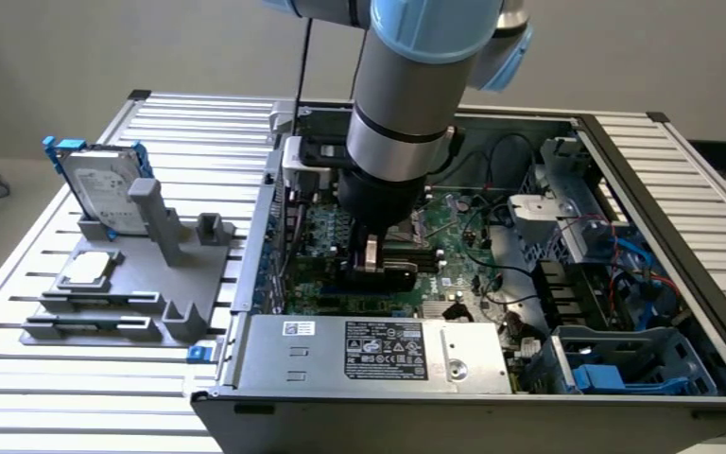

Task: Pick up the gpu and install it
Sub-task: 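Insert the gpu into the slot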

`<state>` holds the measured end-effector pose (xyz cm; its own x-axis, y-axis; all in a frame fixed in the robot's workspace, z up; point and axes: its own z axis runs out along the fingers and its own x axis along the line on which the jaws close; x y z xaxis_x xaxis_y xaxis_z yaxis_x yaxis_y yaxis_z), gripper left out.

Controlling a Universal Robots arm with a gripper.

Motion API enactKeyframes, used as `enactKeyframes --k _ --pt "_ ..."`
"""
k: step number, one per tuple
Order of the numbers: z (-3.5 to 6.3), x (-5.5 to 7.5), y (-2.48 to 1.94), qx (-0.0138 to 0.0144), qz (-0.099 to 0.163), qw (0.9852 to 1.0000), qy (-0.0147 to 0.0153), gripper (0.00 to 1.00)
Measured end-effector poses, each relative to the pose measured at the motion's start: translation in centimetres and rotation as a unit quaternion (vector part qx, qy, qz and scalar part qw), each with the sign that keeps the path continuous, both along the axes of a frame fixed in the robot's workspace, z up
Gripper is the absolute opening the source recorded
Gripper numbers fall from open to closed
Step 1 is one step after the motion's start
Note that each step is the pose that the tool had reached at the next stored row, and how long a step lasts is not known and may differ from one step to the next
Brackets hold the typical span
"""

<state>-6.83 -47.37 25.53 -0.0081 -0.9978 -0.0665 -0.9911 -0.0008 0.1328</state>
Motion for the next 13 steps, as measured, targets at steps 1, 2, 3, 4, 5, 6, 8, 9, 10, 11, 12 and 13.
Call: enactKeyframes --k 1,2,3,4,5,6,8,9,10,11,12,13 --pt "0.15 0.0 0.00 -0.0001 0.000 1.0000 0.0003 0.41" --pt "0.33 0.0 0.00 0.0000 0.000 1.0000 0.0005 0.41" --pt "0.54 0.0 0.01 0.0000 0.000 1.0000 0.0009 0.41" --pt "0.78 0.0 0.01 -0.0001 0.000 1.0000 0.0012 0.41" --pt "1.04 0.0 0.01 -0.0001 0.000 1.0000 0.0014 0.41" --pt "1.32 0.0 0.01 -0.0001 0.000 1.0000 0.0016 0.41" --pt "1.74 0.0 0.03 -0.0001 0.000 1.0000 0.0018 0.41" --pt "1.89 0.0 0.05 -0.0001 0.000 1.0000 0.0018 0.41" --pt "2.02 0.0 0.08 -0.0001 0.000 1.0000 0.0019 0.41" --pt "2.16 0.0 0.14 -0.0001 0.000 1.0000 0.0019 0.41" --pt "2.29 0.0 0.21 0.0000 0.000 1.0000 0.0019 0.41" --pt "2.41 0.0 0.29 0.0000 0.000 1.0000 0.0020 0.39"
